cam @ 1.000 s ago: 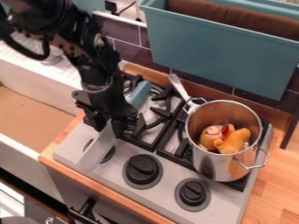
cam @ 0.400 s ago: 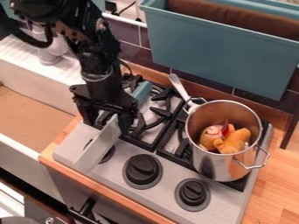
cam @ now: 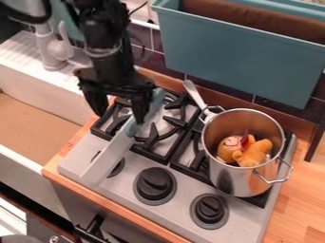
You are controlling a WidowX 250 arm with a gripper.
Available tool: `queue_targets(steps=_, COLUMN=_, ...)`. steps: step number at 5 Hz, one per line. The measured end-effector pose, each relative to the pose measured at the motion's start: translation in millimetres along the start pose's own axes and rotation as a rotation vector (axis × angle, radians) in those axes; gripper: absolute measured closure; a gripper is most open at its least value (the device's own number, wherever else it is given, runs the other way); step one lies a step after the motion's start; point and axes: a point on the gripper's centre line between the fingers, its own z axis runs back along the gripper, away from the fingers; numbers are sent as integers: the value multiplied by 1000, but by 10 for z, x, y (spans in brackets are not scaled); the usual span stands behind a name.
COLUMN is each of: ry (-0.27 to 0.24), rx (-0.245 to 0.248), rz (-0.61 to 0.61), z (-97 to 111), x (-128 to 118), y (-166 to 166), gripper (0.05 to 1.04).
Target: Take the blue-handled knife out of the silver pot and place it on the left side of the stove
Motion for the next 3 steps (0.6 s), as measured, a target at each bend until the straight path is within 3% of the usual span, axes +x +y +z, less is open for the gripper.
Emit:
queue_targets(steps=2, ry=27, rx=-36, rz=-4, z=133, x=16, y=-248, gripper=84)
queue_targets(steps=3, ry=-5, rx=-33, rz=49, z=129, x=49, y=-344, gripper=84)
